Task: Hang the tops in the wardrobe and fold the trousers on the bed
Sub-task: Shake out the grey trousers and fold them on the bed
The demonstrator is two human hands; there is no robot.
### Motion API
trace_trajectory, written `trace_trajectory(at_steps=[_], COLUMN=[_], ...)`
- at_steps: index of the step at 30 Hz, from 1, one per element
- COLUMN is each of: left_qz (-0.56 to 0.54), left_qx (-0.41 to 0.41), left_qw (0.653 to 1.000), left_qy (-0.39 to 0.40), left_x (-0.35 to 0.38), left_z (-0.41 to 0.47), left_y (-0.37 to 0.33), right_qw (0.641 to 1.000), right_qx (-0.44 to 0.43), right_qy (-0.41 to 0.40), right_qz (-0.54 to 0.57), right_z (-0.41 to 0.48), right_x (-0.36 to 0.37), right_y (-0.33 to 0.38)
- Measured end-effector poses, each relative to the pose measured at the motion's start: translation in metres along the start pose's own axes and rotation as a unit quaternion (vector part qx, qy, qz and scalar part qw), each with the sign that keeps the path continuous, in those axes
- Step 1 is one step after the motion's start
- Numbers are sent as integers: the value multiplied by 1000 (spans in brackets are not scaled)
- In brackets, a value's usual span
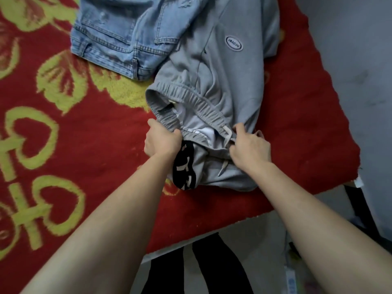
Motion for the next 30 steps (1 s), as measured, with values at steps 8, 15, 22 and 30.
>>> trace_trajectory(at_steps=[8, 15, 22, 30], left_qz=[75, 59, -10, -139], left_qx=[129, 150, 207, 218], left_qw=[989, 978, 964, 964], left_qy=[12, 134, 169, 60], left_x=[-54, -124, -238, -416], left_z=[-65, -88, -122, -125], left_y=[67, 83, 80, 83], right_qw=[993, 991, 972, 956], right_qx=[88, 6, -102, -110], right_qy=[43, -47, -159, -219], right_qz=[72, 121, 137, 159], right_z=[-103, -152, -222, -262], right_x=[-2, -100, -215, -316], right_y=[-1, 51, 125, 171])
Point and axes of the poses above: each hand's wrist, its own z-axis towards the middle knuckle, its own x-axis out of the palm, y = z × x, the point moved 7 cm from there along z, towards the middle knuckle
